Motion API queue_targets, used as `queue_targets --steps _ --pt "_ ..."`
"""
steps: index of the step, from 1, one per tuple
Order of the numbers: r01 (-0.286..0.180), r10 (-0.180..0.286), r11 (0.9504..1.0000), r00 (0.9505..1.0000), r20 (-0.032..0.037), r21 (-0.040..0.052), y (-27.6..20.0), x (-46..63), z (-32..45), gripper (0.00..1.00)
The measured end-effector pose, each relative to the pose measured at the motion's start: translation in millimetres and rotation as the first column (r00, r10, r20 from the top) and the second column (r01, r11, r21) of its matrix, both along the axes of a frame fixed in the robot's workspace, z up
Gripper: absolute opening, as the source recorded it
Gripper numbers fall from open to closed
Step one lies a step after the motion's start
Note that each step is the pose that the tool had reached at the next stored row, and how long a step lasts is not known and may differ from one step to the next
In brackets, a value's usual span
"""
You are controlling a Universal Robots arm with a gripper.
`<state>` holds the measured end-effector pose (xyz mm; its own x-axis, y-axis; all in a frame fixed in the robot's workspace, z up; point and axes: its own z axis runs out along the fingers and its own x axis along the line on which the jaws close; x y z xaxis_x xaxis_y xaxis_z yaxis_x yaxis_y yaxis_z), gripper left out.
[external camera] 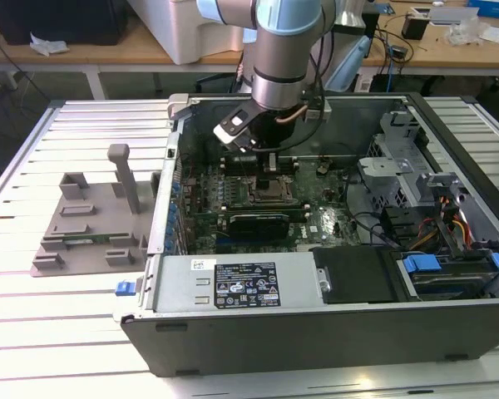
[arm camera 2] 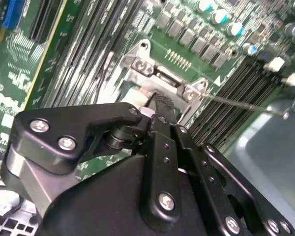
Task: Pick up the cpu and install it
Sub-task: 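Close the cpu cover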
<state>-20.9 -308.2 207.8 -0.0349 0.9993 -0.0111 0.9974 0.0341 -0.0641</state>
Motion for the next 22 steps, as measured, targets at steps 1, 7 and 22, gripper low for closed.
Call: queue_targets --steps 1,7,22 --pt "0.000 0.000 1.0000 1.0000 -0.0003 0.0001 -0.1 3.8 0.7 0.11" --pt "0.000 0.000 1.0000 1.0000 -0.0004 0.0002 -0.2 6.3 29.5 0.11" --pt "0.000 0.000 1.0000 1.0000 -0.0003 0.0004 -0.2 6.3 63.9 0.11"
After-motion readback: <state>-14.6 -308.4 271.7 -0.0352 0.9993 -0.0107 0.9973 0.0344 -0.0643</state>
